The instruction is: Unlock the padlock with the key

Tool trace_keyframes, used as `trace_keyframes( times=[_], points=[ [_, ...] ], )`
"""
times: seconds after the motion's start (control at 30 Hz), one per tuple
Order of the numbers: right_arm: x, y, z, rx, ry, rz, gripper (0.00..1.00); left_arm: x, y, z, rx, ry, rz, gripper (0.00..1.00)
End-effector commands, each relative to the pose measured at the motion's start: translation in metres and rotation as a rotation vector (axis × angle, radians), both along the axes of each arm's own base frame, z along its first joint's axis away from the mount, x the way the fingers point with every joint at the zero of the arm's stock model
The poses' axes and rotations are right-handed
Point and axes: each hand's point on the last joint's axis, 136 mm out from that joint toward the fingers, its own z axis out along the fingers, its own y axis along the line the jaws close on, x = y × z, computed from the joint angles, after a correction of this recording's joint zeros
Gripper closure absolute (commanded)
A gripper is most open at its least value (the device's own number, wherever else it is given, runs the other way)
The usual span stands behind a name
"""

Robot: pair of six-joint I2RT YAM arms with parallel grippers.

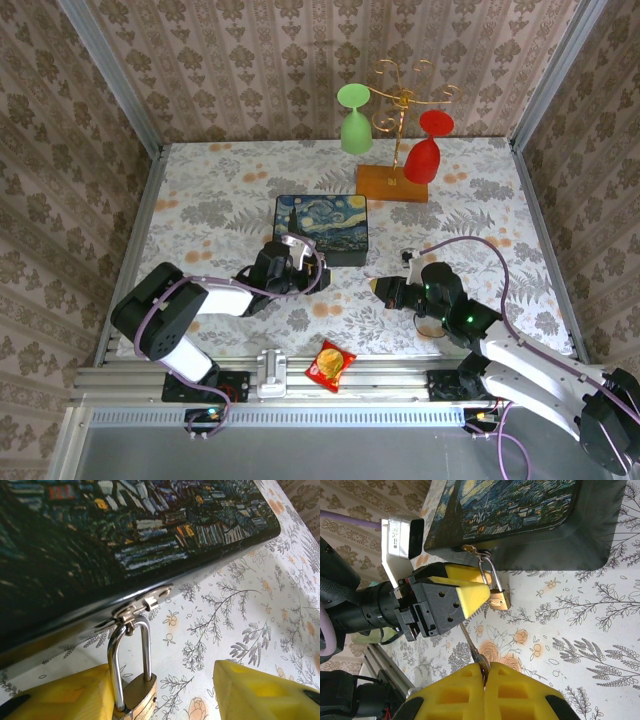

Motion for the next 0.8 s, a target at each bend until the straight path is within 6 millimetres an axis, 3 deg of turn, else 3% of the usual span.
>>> trace_keyframes(
  times=[0.0,0.37,0.77],
  points=[
    [0.002,-0.002,-0.008,-0.021,0.007,-0.014,1.0,-0.003,-0.002,-0.001,-0.003,-0.004,-0.007,0.49],
    [0.004,0.002,-0.008,-0.026,0.016,-0.006,1.0,-0.006,0.005,-0.008,0.019,0.011,0.01,0.61],
    [0.006,0.001,-0.013,-0.028,0.024,-0.015,1.0,-0.006,0.006,-0.011,0.014,0.017,0.027,0.68]
  ],
)
